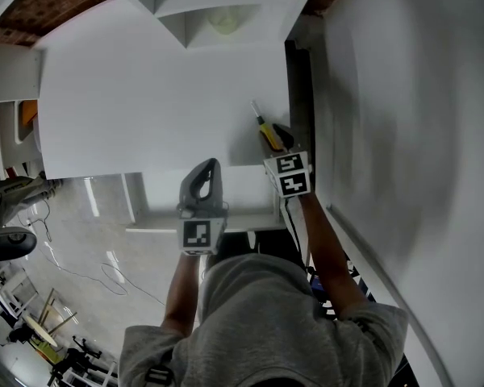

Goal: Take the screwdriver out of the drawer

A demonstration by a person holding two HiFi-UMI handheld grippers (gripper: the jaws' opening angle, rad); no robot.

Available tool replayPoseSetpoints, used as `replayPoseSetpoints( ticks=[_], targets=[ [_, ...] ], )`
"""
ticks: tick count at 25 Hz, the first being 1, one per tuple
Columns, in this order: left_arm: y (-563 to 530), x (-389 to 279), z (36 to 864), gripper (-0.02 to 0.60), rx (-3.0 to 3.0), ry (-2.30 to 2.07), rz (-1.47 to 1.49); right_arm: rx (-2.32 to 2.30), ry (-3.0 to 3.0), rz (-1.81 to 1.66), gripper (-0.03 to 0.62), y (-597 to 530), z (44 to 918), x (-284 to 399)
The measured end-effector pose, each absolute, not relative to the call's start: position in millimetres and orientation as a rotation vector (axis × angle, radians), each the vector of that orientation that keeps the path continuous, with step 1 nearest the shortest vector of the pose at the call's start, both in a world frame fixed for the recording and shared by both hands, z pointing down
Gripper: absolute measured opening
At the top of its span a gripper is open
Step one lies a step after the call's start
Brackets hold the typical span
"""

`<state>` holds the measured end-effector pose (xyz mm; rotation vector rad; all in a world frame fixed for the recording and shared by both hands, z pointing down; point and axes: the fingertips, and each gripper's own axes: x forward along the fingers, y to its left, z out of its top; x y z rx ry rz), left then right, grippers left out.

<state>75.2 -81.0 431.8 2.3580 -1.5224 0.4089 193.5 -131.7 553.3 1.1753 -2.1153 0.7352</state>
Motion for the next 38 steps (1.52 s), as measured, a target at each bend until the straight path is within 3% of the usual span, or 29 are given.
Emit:
replayPoseSetpoints(
  ticks=[22, 38],
  targets=[
    [-38, 103, 315, 0.012, 2.564, -1.632, 0.242, 1.391, -2.394, 0.367, 0.089, -68, 350, 214],
    [-5, 113, 277, 0.012, 2.632, -1.664, 0.174, 1.449, -2.459, 0.273, 0.003, -21, 306, 214]
  ],
)
